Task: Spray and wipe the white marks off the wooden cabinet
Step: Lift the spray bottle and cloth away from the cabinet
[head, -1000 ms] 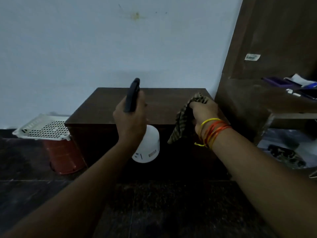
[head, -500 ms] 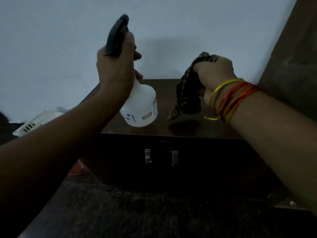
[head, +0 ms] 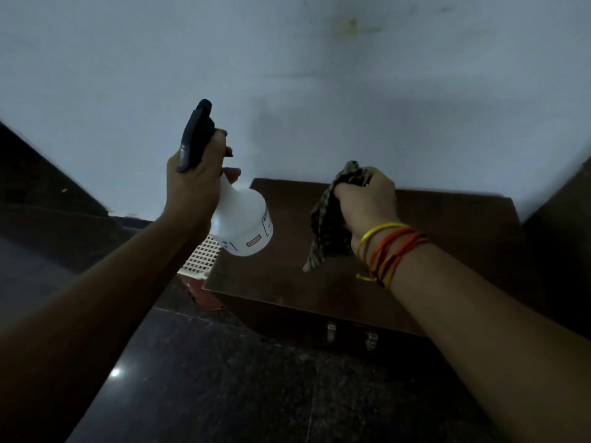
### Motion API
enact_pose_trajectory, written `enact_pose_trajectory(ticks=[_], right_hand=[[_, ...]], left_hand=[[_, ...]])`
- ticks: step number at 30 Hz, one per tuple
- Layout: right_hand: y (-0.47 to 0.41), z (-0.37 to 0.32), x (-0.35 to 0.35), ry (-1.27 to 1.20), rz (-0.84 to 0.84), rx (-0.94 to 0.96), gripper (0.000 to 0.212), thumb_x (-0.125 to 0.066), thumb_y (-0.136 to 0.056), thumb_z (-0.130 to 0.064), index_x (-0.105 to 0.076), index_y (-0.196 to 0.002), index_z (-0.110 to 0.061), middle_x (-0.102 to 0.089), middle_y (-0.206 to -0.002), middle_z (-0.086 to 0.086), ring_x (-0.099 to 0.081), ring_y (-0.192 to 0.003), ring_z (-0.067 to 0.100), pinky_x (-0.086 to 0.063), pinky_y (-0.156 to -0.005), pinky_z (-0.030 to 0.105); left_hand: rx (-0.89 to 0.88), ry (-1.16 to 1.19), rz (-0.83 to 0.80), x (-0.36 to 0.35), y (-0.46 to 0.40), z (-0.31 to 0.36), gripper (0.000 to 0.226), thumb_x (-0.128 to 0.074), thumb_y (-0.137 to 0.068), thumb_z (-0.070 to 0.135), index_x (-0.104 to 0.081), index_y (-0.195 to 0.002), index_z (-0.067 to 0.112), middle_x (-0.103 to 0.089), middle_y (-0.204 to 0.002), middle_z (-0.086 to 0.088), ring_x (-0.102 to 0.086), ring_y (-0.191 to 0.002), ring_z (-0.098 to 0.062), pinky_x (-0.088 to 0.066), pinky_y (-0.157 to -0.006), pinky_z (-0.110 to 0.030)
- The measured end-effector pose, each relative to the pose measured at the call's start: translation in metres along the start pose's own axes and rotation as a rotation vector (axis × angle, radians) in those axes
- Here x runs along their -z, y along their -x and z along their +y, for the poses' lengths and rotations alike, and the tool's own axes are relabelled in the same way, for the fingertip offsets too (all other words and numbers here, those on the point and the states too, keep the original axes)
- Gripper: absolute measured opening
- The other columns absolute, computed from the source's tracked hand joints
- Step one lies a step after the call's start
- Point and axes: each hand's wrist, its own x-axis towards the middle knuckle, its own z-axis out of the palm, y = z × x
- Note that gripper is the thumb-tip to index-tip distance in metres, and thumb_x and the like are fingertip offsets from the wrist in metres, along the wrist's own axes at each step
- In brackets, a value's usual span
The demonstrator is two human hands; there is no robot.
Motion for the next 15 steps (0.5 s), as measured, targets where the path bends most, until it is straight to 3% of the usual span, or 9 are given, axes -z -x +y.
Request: enact_pose_trajectory(ticks=[6, 12, 15], right_hand=[[0.012, -0.021, -0.117, 0.074, -0.088, 0.020, 0.010, -0.058, -0.083, -0.008, -0.059, -0.089, -0.017, -0.063, -0.091, 0.009, -0.061, -0.089, 0.029, -0.053, -0.085, 0.047], [0.016, -0.005, -0.255, 0.149, -0.120, -0.060, 0.010, -0.058, -0.082, -0.008, -0.059, -0.088, -0.015, -0.063, -0.090, 0.010, -0.061, -0.089, 0.029, -0.053, -0.085, 0.044], [0.007, 0.015, -0.314, 0.221, -0.129, -0.072, 0.011, -0.058, -0.084, -0.008, -0.056, -0.088, -0.018, -0.058, -0.080, 0.003, -0.058, -0.084, 0.026, -0.049, -0.076, 0.035]], left_hand=[[0.022, 0.023, 0.012, 0.088, -0.066, -0.015, 0.018, -0.055, -0.099, 0.033, -0.062, -0.114, 0.027, -0.065, -0.100, 0.002, -0.066, -0.079, -0.010, -0.054, -0.082, -0.031], [0.066, 0.009, 0.019, 0.166, -0.145, -0.088, 0.038, -0.057, -0.098, 0.026, -0.055, -0.134, 0.013, -0.061, -0.129, -0.012, -0.065, -0.091, -0.004, -0.054, -0.080, -0.019], [0.109, 0.022, 0.001, 0.192, -0.179, -0.133, 0.031, -0.059, -0.097, 0.026, -0.060, -0.127, 0.020, -0.068, -0.107, 0.001, -0.065, -0.083, 0.000, -0.053, -0.084, -0.024]])
